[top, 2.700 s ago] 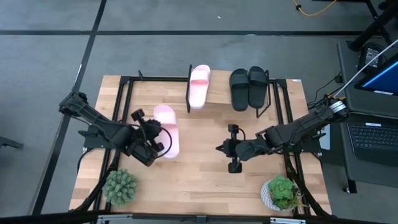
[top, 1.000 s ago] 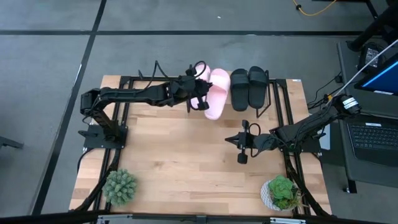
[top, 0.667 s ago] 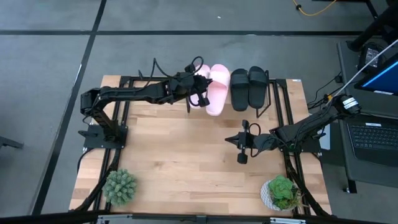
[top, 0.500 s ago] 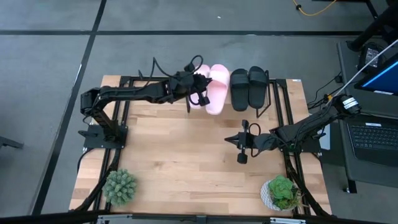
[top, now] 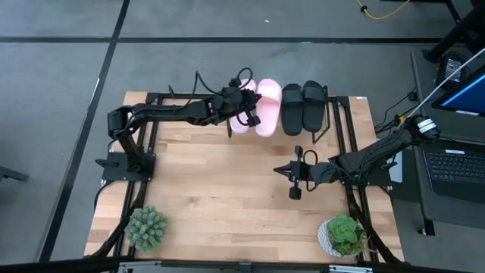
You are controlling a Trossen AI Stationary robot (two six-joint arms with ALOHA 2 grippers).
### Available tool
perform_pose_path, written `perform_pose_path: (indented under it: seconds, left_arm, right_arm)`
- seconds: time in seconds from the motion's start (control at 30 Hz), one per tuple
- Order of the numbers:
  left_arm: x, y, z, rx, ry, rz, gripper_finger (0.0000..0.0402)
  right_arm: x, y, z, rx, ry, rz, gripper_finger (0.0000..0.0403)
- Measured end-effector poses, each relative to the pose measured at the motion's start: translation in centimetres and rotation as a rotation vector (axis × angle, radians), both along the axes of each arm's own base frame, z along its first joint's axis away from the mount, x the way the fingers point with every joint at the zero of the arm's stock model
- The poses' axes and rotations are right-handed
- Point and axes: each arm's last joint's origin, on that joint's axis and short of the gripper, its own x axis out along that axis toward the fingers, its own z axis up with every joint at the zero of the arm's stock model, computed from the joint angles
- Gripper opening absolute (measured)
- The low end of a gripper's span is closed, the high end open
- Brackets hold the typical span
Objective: Pick and place slides into the shelf
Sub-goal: Put the pink slides on the shelf
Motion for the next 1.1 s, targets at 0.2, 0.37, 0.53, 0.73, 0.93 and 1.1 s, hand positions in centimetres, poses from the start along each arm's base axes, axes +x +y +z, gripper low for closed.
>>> perform_pose_path:
  seconds: [0.2,0.37,0.53,0.73,0.93,1.1]
  left_arm:
    - [0.4,0.5,-0.9,-0.003,0.010,0.011,0.0000]
    - [0.8,1.0,-1.8,-0.030,0.010,0.020,0.0000]
    - [0.8,1.3,-2.1,-0.033,0.020,0.024,0.0000]
    - [0.8,1.3,-2.3,-0.039,0.036,0.023,0.0000]
    - [0.9,1.3,-2.8,-0.048,0.063,0.020,0.0000]
    - [0.9,1.3,-2.8,-0.046,0.067,0.019,0.0005]
  right_arm:
    - [0.0,0.0,0.0,0.021,0.001,-0.008,0.0006]
    - [0.0,0.0,-0.1,0.022,0.003,-0.008,0.0006]
    - [-0.1,0.0,-0.1,0.030,0.006,-0.011,0.0006]
    - [-0.1,0.0,-0.2,0.032,0.010,-0.013,0.0006]
    - [-0.1,0.0,-0.2,0.039,0.010,-0.016,0.0006]
    - [-0.1,0.0,-0.2,0.040,0.010,-0.016,0.0006]
